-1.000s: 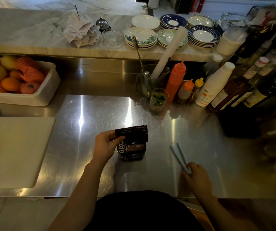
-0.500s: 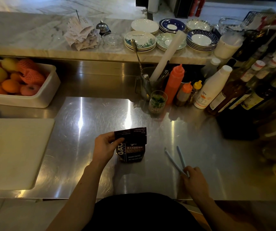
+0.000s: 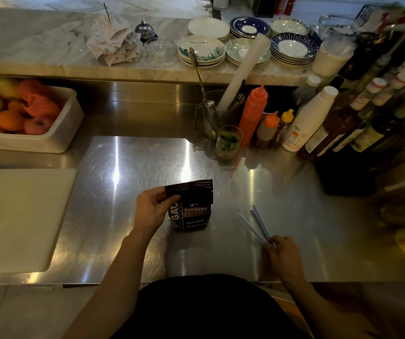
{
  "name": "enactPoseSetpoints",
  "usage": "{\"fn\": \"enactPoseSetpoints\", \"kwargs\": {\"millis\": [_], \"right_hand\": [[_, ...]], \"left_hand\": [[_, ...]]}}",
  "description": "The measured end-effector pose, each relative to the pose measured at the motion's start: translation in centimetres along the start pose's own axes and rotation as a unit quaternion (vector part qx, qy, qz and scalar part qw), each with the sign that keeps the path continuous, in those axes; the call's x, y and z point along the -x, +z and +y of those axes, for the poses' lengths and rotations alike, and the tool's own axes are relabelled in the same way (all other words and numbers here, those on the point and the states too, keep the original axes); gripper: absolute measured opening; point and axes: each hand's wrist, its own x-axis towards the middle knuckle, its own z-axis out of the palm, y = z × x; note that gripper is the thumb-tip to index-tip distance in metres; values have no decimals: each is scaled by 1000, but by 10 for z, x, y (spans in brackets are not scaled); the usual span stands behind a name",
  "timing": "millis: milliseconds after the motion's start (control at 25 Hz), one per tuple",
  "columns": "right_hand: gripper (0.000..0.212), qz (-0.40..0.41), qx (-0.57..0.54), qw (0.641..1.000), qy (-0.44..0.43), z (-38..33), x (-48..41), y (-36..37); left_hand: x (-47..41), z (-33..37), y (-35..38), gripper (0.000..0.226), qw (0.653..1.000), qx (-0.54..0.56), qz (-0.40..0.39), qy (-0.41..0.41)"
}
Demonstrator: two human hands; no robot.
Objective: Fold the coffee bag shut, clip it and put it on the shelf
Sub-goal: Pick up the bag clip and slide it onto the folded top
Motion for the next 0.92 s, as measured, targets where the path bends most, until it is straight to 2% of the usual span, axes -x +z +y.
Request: {"fn": "enactPoseSetpoints", "kwargs": {"millis": [160, 360, 600, 680, 920], "right_hand": [[8, 5, -31, 999, -15, -6, -1, -5], [6, 41, -105, 987, -114, -33, -10, -20], [8, 20, -147, 962, -229, -89, -26, -56], [10, 18, -137, 961, -238, -95, -36, -67], [12, -63, -101, 956, -269, -118, -45, -70]], "left_hand": [[3, 1, 1, 27, 1000, -5, -8, 1], [5, 4, 0, 27, 1000, -3, -8, 2], [10, 5, 0, 27, 1000, -11, -7, -1], [10, 4, 0, 26, 1000, -6, -6, 0], [11, 0, 1, 27, 1000, -9, -4, -6]]}}
